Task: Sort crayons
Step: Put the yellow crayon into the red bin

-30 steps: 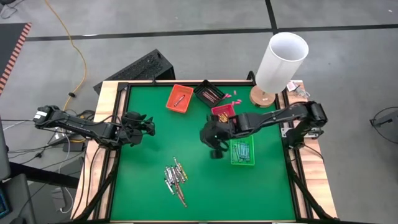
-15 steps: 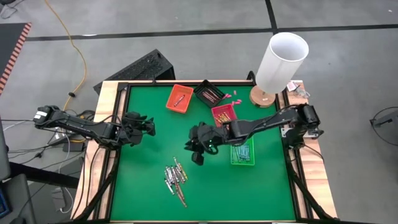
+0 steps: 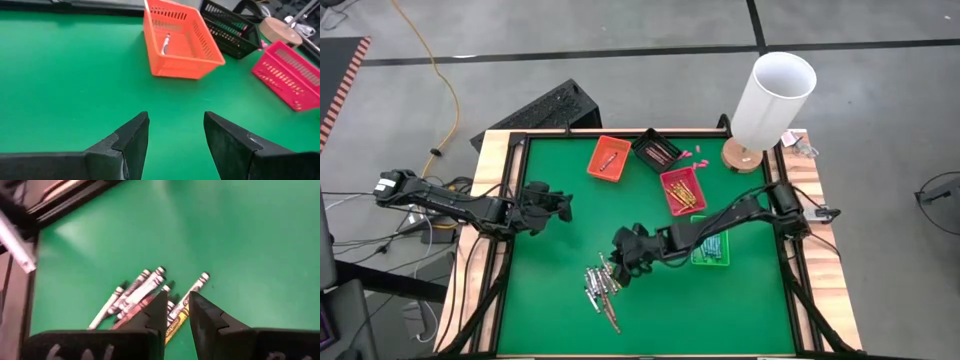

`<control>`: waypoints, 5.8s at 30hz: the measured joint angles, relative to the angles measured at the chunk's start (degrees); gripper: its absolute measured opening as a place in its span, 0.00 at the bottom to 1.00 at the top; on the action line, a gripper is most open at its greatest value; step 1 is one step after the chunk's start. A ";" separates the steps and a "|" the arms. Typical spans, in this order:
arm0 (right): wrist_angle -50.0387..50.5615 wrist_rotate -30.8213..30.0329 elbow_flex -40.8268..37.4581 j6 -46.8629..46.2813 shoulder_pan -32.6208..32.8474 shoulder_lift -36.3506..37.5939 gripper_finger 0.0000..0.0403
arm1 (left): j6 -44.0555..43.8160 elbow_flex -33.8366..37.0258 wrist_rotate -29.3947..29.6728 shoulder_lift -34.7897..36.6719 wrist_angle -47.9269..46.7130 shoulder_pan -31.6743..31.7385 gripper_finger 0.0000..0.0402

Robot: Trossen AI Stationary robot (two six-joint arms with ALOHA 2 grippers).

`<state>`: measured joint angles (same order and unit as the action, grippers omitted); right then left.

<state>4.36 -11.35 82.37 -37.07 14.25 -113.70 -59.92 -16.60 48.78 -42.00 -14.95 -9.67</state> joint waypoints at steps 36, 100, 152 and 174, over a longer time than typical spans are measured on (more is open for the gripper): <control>19.37 -10.03 14.01 -2.36 3.75 -1.95 0.22 | -2.34 0.00 -4.91 -0.02 2.50 -0.09 0.45; 44.17 -6.79 40.30 -3.57 4.15 -24.43 0.22 | -1.35 -0.07 -6.15 -2.71 2.46 -0.39 0.45; 42.08 -3.12 38.09 -4.91 2.09 -24.45 0.22 | -1.16 -0.02 -6.19 -2.70 2.41 -0.37 0.45; 45.95 -0.73 38.16 -2.05 1.71 -24.32 0.02 | -1.13 -0.02 -6.17 -2.69 2.39 -0.37 0.45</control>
<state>50.32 -12.08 120.53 -39.11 15.95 -138.02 -61.06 -16.62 42.61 -44.69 -12.56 -10.04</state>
